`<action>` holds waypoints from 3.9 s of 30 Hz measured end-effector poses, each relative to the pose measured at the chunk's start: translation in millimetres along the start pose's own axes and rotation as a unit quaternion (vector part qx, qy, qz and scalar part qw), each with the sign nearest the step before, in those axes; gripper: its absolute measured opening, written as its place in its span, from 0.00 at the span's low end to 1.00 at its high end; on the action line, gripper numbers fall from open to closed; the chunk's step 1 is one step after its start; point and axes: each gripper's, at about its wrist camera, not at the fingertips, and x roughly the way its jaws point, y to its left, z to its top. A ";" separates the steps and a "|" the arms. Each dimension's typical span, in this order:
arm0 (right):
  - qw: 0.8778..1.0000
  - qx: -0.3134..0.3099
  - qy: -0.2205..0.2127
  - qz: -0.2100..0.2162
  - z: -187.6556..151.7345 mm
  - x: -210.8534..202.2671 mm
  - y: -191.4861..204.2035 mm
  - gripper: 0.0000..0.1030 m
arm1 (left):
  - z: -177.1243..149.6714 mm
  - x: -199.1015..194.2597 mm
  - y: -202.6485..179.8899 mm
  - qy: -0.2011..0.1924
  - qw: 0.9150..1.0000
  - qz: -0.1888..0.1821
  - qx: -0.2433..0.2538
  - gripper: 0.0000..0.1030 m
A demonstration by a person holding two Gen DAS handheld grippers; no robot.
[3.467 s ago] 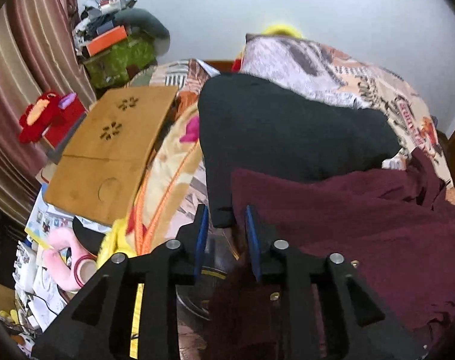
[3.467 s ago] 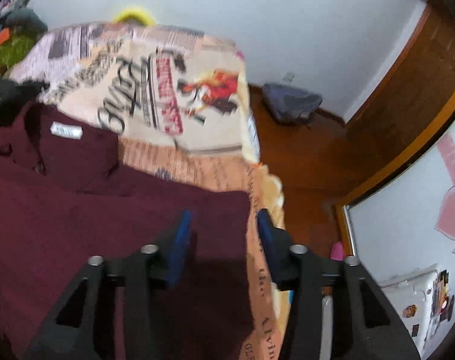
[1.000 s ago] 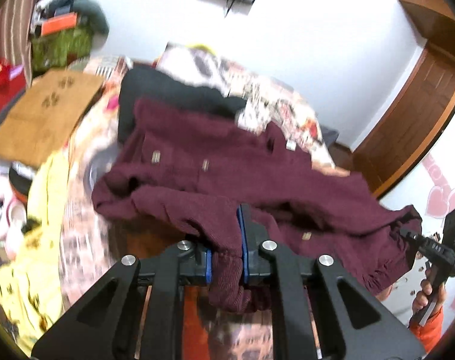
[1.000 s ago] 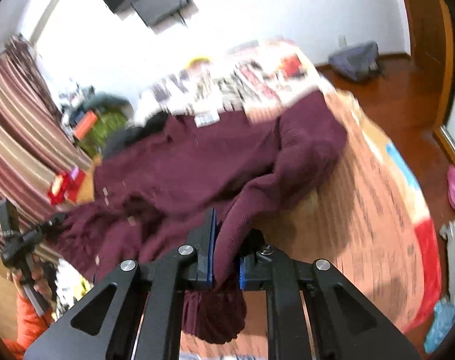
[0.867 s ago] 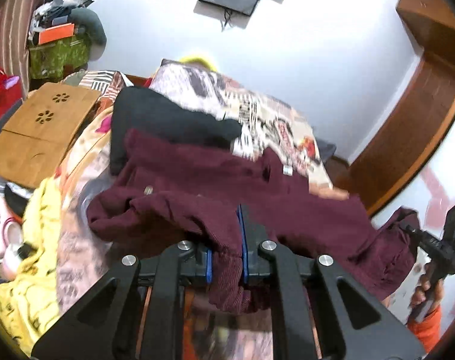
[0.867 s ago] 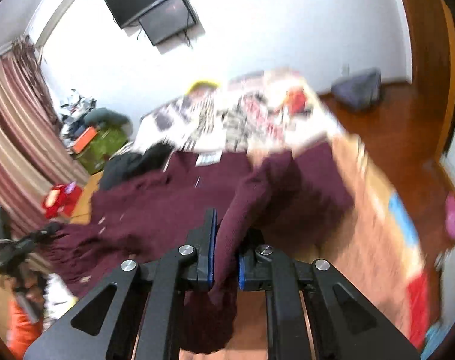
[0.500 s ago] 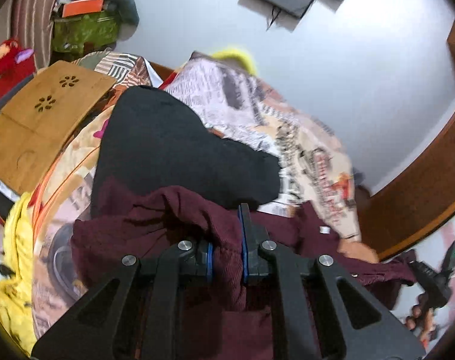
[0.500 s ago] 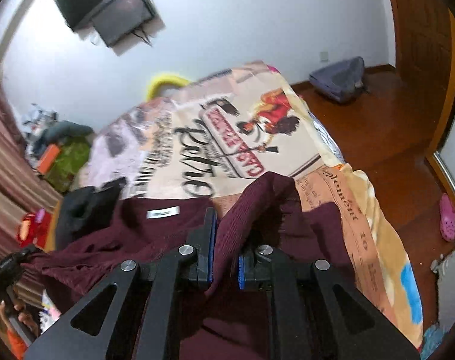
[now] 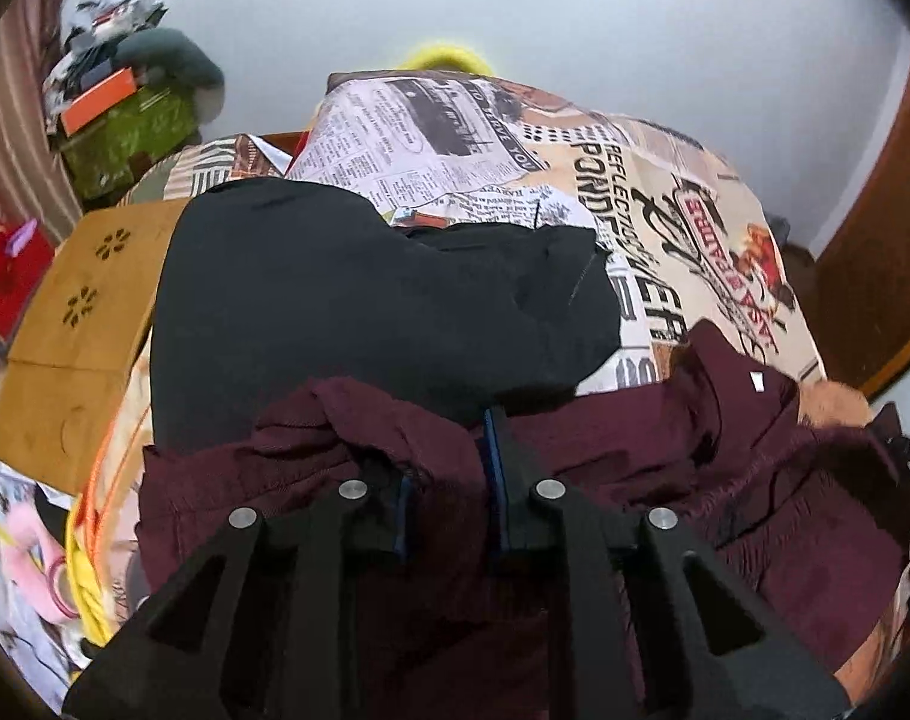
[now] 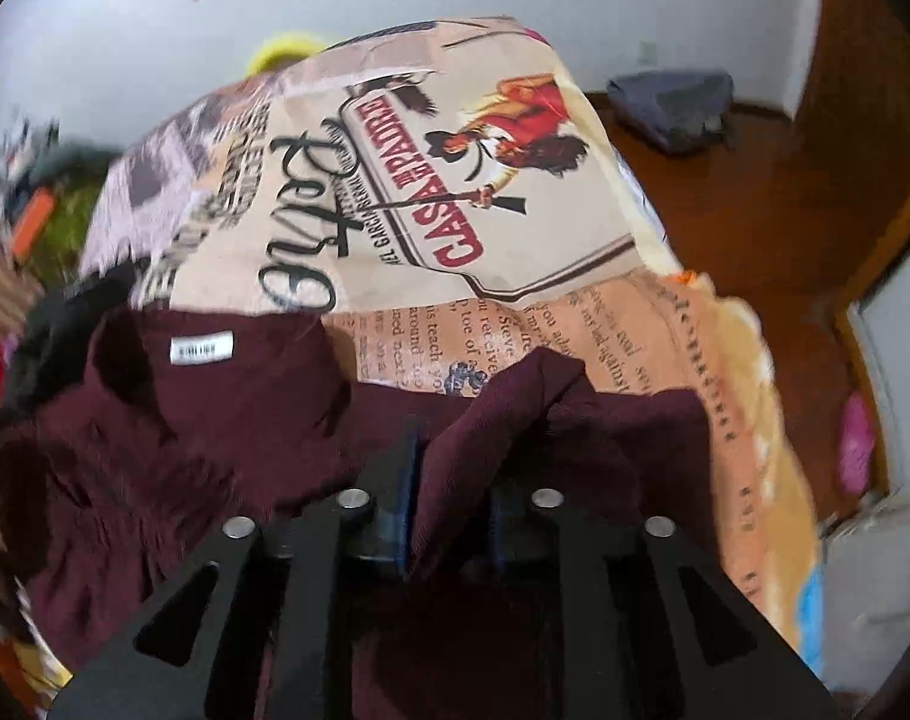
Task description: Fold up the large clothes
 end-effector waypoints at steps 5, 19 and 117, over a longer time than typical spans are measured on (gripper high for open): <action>0.996 -0.045 -0.064 -0.049 -0.9 -36.9 13.0 0.57 | 9.1 -15.6 2.6 -0.003 0.999 -0.024 -0.037 0.34; 0.989 -0.120 -0.080 -0.033 -45.3 -77.0 54.6 0.81 | -8.0 -78.5 1.3 -0.043 0.995 -0.079 -0.052 0.48; 0.994 -0.050 -0.094 0.012 -145.0 -103.1 38.6 0.69 | -136.9 41.9 132.7 0.090 0.917 -0.208 -0.328 0.74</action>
